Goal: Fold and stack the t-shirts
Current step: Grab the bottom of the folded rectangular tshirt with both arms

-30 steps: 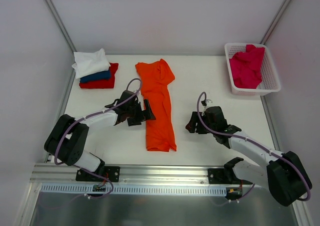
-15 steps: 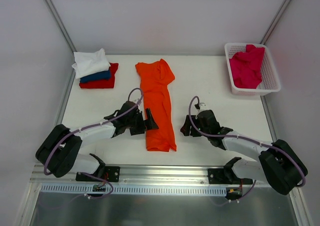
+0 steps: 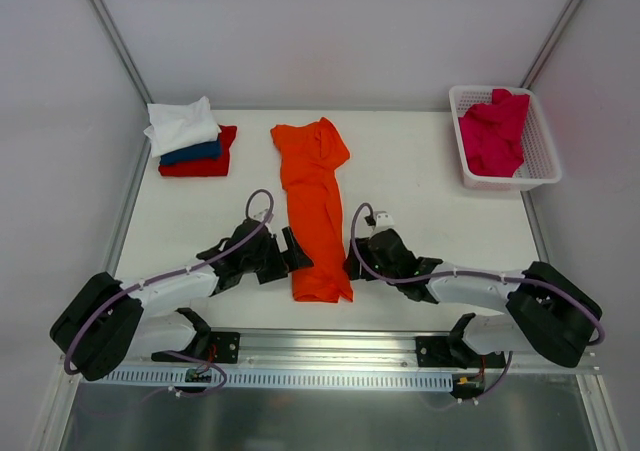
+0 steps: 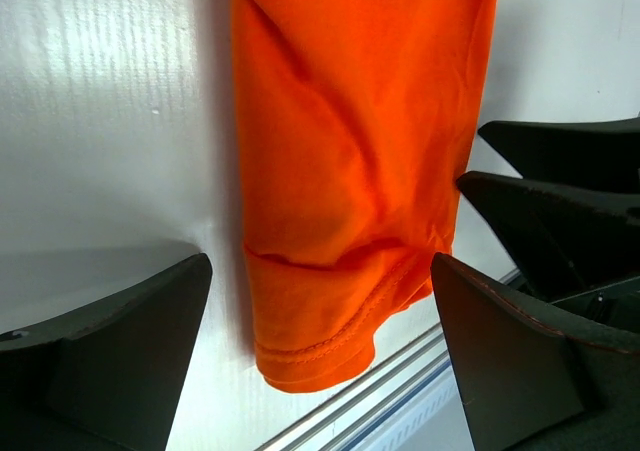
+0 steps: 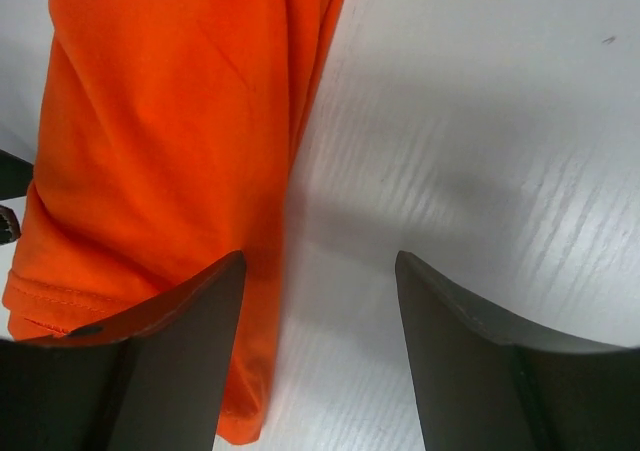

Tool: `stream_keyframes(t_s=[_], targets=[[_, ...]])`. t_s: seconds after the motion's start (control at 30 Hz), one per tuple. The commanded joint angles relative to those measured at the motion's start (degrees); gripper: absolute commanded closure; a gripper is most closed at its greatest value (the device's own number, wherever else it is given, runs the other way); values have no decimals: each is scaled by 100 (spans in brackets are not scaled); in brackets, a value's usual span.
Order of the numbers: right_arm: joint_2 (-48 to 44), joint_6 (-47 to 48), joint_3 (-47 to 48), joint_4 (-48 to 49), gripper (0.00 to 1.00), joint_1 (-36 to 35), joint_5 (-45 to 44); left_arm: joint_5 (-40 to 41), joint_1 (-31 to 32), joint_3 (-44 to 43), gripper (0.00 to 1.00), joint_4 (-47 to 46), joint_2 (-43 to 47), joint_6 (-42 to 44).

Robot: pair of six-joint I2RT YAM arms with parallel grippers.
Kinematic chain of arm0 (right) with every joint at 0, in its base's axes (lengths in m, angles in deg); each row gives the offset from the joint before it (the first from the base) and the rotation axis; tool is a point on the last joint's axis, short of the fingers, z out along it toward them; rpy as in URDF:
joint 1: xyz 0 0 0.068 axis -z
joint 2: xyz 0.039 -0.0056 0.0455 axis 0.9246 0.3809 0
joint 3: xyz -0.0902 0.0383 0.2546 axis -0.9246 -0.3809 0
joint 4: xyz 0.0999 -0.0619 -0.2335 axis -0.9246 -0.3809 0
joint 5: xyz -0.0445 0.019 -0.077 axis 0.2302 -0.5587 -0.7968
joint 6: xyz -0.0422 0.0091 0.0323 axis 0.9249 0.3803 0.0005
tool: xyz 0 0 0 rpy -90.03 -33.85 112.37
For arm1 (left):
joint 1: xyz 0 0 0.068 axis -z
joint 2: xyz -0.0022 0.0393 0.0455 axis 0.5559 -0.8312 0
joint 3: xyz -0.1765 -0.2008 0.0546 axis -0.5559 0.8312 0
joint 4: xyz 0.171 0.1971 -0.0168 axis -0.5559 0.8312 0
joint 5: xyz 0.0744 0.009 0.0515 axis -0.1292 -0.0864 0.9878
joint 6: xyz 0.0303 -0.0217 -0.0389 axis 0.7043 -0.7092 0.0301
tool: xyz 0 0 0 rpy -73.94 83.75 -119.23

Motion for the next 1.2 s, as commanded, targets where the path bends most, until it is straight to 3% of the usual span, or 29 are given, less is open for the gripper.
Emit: stream_keyframes(t_s=[0.0,0.27,0.6,0.87,1.17], targets=[[45,-343,63,-531,35,-412,-918,277,238,233,5,272,-45,-242],[-859,-1177,-623,-320,36,-544,-1561,189,432,655,5,-686,-353,-568],[-932,-1705,-369,-1927,36,-816,-2871,365,590,629,5,-775,-529,-577],[-1642,-1512,-1325,284,37,-817,-1431,312,590,734,5,-853,-450,-568],[-2661,-1697,-1985,805,37,-606,-683,101,590,1183,5,-1750,-696,-770]])
